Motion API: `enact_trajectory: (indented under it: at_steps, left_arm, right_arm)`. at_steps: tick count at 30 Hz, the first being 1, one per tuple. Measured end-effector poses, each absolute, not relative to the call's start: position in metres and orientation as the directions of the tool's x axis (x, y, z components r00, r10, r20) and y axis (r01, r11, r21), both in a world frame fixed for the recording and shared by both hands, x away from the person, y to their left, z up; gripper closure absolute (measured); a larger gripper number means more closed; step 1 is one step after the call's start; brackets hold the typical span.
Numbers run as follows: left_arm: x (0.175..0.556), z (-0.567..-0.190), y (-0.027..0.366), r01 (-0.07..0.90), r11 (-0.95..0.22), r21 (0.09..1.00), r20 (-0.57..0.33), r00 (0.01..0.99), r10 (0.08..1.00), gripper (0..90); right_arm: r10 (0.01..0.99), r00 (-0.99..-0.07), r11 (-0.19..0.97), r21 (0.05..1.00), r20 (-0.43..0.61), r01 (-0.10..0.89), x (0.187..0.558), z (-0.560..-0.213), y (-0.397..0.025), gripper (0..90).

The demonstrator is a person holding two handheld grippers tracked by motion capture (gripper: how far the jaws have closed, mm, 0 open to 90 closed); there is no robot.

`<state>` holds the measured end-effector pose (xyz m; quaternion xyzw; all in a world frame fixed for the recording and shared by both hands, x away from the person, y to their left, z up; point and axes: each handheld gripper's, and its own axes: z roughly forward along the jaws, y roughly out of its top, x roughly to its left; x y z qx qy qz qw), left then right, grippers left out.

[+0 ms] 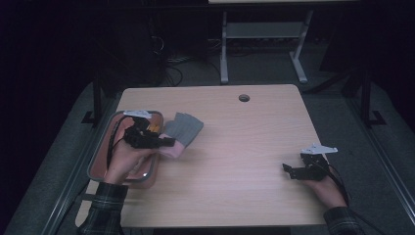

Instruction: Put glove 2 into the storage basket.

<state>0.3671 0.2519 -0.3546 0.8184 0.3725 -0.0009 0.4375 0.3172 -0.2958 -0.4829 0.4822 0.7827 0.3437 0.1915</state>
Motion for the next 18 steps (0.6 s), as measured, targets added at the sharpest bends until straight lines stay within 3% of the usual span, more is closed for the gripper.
enact_trajectory:
  at_steps: [18]
  left_arm:
    - [0.356, -0.361, 0.346, 0.679, -0.246, 0.691, -0.29, 0.573, 0.767, 64.5]
  right_arm:
    - [0.887, -0.462, 0.299, 0.723, 0.031, 0.623, 0.317, -0.483, -0.296, 13.6]
